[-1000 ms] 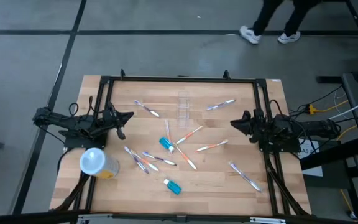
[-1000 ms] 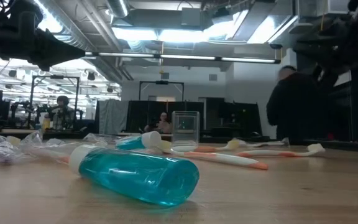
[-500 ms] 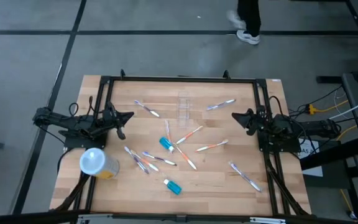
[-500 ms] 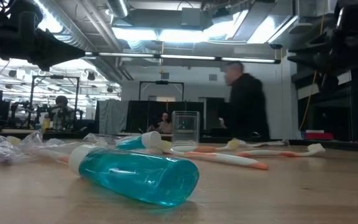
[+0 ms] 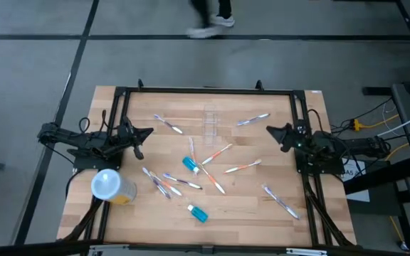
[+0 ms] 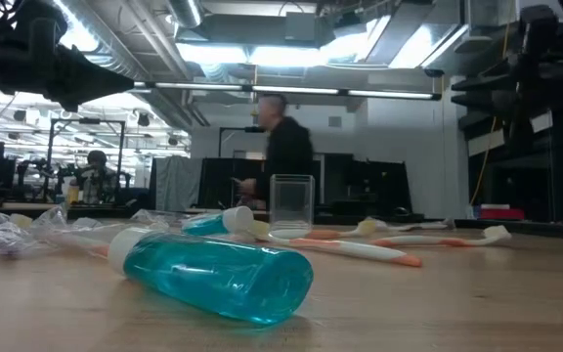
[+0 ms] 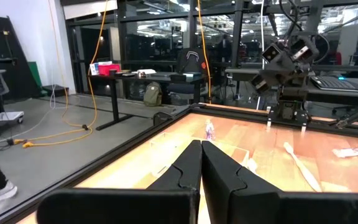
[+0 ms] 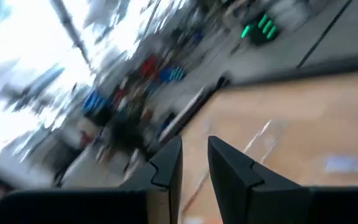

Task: Pick & Place toothbrushing station
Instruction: Put the blue mouthwash into the transparent organizer

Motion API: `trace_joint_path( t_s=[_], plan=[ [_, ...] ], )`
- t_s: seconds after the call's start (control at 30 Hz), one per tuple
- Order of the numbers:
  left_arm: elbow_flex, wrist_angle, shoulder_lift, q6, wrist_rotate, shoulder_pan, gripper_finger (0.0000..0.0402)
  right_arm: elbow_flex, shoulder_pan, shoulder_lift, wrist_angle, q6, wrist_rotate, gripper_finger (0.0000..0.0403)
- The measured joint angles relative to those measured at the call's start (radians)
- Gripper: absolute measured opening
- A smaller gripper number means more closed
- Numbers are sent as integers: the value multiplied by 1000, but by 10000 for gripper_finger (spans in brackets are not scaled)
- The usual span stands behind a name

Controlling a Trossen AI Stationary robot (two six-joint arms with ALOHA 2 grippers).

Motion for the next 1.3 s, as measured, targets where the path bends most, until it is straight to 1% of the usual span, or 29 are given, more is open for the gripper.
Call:
trace_joint_path(
  t_s=[0.1, 0.2, 0.4, 0.67, 0.8, 1.0, 1.1, 1.2, 1.3],
  plan=[
    [0, 0, 0, 0, 0, 0, 4, 0, 1, 5, -6, -64, -194, 80],
    [0, 0, 0, 0, 0, 0, 4, 0, 1, 13, -43, -122, -340, 80],
    [0, 0, 0, 0, 0, 0, 4, 0, 0, 64, -67, -239, -515, 80],
    [0, 0, 0, 0, 0, 0, 4, 0, 1, 148, -43, -277, -705, 80],
    [0, 0, 0, 0, 0, 0, 4, 0, 1, 174, 20, -301, -795, 80],
    [0, 0, 0, 0, 0, 0, 4, 0, 1, 196, 160, -305, -875, 80],
    [0, 0, 0, 0, 0, 0, 4, 0, 0, 200, 159, -327, -883, 80],
    [0, 0, 0, 0, 0, 0, 4, 0, 0, 203, 179, -353, -924, 80],
    [0, 0, 0, 0, 0, 0, 4, 0, 0, 203, 296, -329, -980, 80]
  ],
)
